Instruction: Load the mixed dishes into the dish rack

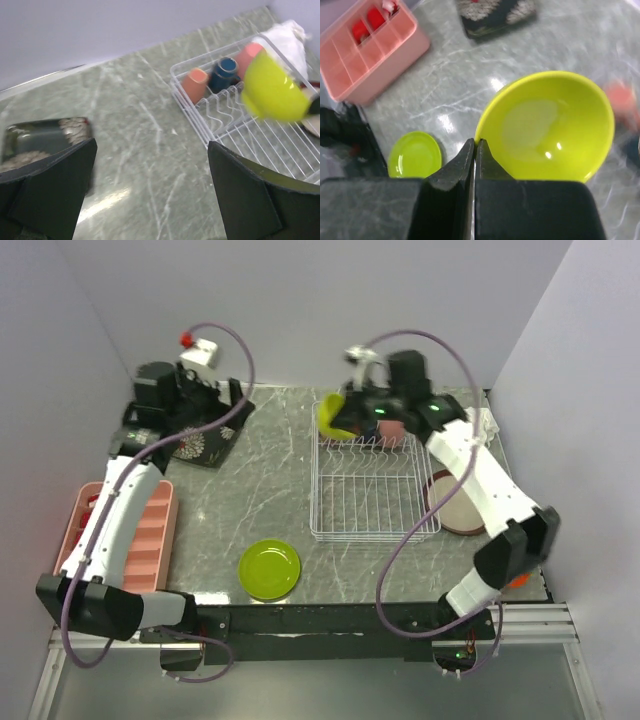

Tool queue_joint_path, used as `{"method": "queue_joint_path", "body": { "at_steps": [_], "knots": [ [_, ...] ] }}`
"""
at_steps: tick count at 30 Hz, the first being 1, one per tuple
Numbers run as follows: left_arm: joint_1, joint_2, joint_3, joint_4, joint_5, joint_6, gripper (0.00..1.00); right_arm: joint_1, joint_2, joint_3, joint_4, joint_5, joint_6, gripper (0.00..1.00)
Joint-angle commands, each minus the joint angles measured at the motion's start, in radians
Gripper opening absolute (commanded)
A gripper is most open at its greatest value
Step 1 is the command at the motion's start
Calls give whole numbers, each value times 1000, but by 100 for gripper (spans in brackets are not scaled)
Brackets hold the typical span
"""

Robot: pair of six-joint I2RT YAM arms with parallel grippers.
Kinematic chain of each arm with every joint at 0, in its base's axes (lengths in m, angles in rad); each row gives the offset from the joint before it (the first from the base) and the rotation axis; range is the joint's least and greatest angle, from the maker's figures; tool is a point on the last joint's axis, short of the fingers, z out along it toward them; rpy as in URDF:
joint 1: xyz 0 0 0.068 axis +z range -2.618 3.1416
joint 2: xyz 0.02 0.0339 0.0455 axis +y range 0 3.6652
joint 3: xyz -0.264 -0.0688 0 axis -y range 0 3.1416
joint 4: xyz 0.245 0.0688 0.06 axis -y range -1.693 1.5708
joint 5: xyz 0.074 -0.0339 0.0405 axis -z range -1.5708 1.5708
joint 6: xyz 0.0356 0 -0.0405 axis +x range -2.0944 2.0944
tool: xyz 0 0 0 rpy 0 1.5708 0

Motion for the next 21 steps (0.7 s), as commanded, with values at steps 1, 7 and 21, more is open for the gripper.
{"method": "queue_joint_path", "body": {
  "at_steps": [1,7,21],
  "knots": [
    [-113,-7,-141,212,-37,-16,99,-214,-172,-372,318,-460,340,0],
    [-213,121,-95,304,-89,-36,99,-316,-250,-727,798,-680,697,0],
    [-214,303,-21,367,-103,-45,99,-377,-198,-1130,1367,-587,1178,0]
  ]
}}
